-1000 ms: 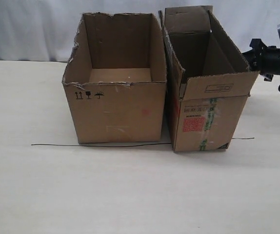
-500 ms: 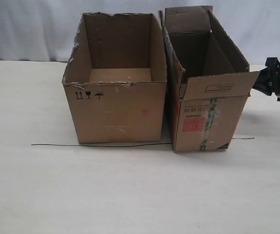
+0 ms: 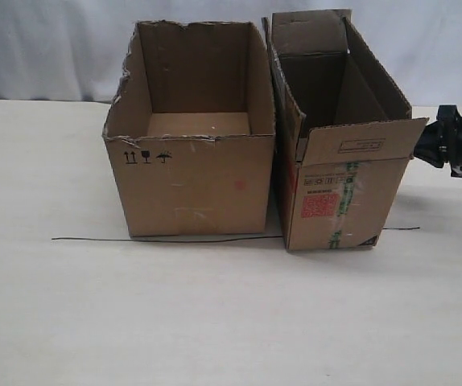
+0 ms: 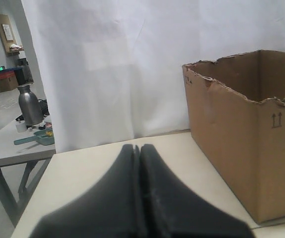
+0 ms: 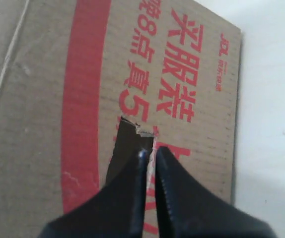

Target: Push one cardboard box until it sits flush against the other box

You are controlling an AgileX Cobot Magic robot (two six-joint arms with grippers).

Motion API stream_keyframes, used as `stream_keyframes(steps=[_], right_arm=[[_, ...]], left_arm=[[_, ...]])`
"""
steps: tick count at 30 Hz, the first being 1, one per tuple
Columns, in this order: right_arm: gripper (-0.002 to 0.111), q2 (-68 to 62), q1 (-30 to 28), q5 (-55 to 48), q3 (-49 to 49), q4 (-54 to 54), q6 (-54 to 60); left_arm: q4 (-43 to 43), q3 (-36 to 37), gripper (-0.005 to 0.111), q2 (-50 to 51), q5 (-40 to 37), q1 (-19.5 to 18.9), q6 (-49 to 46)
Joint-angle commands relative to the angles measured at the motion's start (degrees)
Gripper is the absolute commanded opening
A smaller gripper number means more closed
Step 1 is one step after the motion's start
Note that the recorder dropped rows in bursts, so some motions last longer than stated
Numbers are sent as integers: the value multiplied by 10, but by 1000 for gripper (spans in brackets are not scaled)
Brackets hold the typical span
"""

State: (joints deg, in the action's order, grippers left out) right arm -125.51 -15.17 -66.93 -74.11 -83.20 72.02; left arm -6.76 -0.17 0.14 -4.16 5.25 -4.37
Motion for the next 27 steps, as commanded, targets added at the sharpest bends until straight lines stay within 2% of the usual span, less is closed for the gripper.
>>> stream_keyframes(steps=[1,10,27], right_arm=[[5,8,5,-20,3,-7,16],[5,33,6,-3,46,-9,48],[5,33,6,-30,63,-18,65]], left_arm=[[0,2,0,-1,1,-2,2],[0,2,0,-1,1,-2,2],[0,2,0,-1,2,-2,2]])
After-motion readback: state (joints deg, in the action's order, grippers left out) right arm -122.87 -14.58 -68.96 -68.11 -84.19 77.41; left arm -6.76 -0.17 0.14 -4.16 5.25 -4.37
